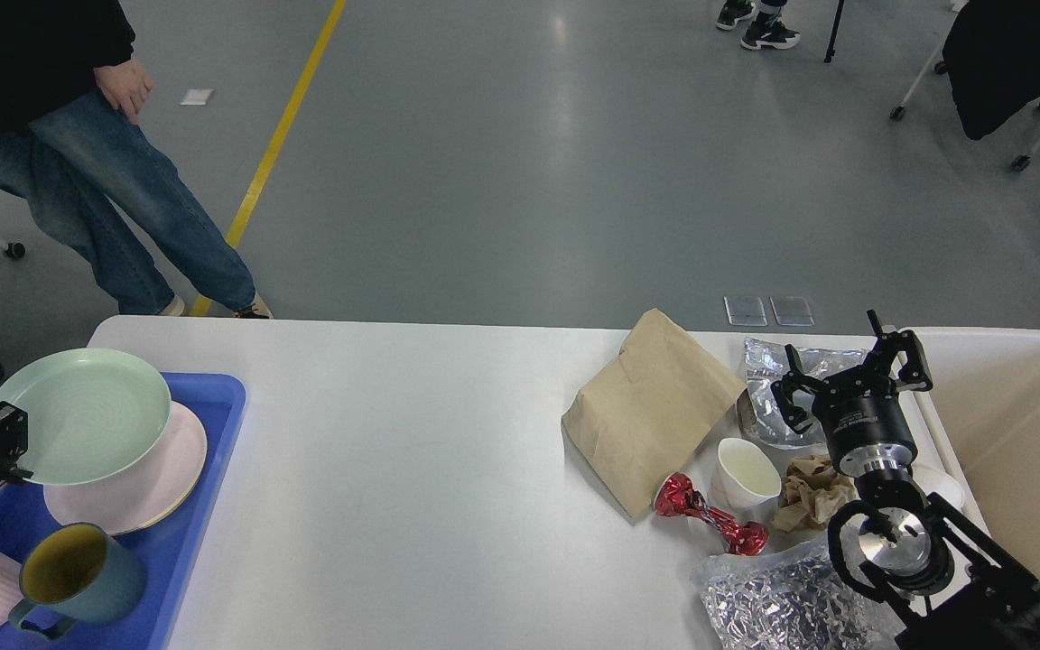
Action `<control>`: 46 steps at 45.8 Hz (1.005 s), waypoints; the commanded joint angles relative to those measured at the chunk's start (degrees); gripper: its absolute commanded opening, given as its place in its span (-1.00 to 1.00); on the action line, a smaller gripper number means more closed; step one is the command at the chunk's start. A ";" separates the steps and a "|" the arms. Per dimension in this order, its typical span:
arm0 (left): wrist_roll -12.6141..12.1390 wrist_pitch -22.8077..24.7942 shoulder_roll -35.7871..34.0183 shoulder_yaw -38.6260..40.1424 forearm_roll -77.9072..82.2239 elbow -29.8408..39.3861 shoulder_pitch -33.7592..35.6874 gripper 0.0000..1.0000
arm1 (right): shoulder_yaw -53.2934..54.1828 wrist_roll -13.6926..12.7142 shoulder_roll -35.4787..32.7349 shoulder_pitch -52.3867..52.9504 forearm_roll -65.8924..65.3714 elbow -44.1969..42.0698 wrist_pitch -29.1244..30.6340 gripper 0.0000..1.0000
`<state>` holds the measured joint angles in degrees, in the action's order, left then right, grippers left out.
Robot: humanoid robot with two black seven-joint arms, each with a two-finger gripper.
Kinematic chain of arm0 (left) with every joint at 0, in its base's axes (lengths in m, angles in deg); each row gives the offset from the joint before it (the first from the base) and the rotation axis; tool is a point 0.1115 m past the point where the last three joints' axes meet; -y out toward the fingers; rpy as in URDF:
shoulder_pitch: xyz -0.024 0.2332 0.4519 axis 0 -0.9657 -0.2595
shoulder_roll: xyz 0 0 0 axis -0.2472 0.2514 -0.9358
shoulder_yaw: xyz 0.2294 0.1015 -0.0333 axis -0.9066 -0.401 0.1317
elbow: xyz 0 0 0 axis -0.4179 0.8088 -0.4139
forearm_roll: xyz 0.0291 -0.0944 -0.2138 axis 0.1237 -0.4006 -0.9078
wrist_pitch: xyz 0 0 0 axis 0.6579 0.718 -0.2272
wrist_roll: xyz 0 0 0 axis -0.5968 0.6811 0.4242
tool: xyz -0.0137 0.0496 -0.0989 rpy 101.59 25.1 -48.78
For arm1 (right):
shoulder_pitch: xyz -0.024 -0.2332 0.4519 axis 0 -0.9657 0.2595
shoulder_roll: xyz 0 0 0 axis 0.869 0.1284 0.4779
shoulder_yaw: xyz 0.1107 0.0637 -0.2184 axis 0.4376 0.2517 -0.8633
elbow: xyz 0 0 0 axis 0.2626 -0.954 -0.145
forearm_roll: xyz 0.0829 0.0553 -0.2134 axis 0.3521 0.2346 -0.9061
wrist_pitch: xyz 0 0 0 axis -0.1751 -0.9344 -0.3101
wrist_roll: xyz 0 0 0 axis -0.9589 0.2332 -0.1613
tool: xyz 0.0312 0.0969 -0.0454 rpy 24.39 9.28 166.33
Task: Tidy desktop
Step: 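Lift the left gripper up from the stacked plates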
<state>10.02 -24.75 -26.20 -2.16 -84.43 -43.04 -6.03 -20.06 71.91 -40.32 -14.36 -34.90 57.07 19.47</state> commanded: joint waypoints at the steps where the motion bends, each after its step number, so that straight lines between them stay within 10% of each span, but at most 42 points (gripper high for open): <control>1: -0.42 0.21 -0.50 1.99 0.50 -0.26 -0.05 0.93 | 0.00 0.00 0.00 0.00 0.00 0.00 0.00 1.00; 13: -0.95 0.74 -0.24 2.60 1.29 -0.26 0.39 0.93 | 0.00 0.00 0.00 -0.09 0.00 0.00 0.00 1.00; 22: -6.48 2.14 -0.50 7.88 1.64 -0.26 -0.49 0.92 | 0.00 0.00 0.00 0.00 0.00 0.00 0.00 1.00; 46: -6.48 2.67 -1.82 11.74 3.40 -0.26 -2.86 0.92 | 0.00 0.00 0.00 -0.09 0.00 0.00 0.00 1.00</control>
<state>3.61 -22.16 -28.21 8.89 -81.00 -43.30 -8.20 -20.06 71.91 -40.32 -14.40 -34.90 57.07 19.47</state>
